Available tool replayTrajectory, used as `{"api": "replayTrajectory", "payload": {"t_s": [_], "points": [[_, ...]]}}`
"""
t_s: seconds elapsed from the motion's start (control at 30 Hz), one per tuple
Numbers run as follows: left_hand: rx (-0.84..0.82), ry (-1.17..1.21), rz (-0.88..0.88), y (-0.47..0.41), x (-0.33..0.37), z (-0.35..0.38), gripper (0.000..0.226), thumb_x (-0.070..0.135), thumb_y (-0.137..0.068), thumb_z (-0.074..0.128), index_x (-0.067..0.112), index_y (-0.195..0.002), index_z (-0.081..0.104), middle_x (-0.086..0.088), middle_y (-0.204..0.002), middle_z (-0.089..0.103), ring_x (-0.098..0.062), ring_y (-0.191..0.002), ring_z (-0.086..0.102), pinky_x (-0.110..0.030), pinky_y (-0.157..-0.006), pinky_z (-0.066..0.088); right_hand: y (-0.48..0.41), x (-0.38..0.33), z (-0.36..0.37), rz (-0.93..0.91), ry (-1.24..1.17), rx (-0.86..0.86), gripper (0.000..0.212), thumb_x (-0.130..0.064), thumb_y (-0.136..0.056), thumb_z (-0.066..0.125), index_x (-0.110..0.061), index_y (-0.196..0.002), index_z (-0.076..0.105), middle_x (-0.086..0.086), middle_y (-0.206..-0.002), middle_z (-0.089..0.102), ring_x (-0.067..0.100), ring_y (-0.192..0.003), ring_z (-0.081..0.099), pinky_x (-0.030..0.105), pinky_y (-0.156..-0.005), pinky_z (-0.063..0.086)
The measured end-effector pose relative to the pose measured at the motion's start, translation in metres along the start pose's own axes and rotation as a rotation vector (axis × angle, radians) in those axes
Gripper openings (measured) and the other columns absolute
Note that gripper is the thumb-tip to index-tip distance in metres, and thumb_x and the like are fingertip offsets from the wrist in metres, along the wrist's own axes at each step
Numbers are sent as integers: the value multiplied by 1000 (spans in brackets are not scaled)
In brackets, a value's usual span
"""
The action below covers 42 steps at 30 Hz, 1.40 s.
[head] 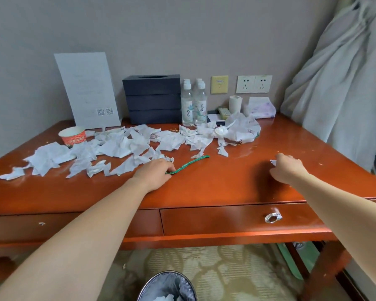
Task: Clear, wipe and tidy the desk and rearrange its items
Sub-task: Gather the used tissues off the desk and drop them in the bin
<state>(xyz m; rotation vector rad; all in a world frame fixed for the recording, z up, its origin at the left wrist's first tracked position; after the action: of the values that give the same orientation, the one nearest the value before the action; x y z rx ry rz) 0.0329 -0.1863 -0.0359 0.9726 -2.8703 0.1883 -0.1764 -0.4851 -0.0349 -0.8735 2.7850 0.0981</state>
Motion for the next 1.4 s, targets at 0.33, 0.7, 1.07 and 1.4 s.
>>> {"api": "replayTrajectory", "payload": {"t_s": [0.33, 0.7, 1.07, 1.4], "points": [[89, 74, -2, -3, -15, -2, 22, 15, -93, 65, 20, -114, 70, -2, -118, 67, -16, -99, 63, -36, -87, 55, -5, -48, 19, -146, -126, 97, 11, -26, -93, 63, -17, -94, 68, 18, -97, 67, 38, -88, 62, 34, -69, 46], [286, -10, -208, 15, -87, -32, 24, 37, -96, 59, 26, -117, 63, 3, -121, 63, -19, -108, 60, -40, -82, 56, -13, -144, 22, -219, -364, 204, 23, -30, -96, 58, -15, -109, 70, 15, -107, 69, 39, -97, 63, 35, -75, 45], [66, 19, -177, -15, -98, -9, 42, 40, -100, 52, 32, -142, 51, 0, -146, 52, -24, -130, 51, -41, -97, 48, -37, -186, 53, -307, -219, -28, 44, -60, -87, 52, -36, -123, 62, 10, -105, 70, 34, -104, 60, 38, -84, 52], [93, 21, -264, -16, -101, -16, 42, 54, -91, 60, 20, -115, 65, -4, -116, 67, -24, -104, 62, -36, -80, 52, -29, -204, 54, -175, -202, 86, 52, -69, -83, 55, -18, -77, 65, 6, -83, 65, 32, -89, 61, 34, -72, 48]]}}
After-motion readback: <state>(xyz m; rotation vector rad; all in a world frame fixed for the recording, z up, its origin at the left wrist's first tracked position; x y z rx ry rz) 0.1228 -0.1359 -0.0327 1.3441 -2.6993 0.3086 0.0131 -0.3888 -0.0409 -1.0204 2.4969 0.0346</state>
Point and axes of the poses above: each hand's wrist, its own y-axis away from the middle knuckle, its own z-axis out of the palm, x = y × z, the point moved 1 cm from there along -y, towards the middle knuckle
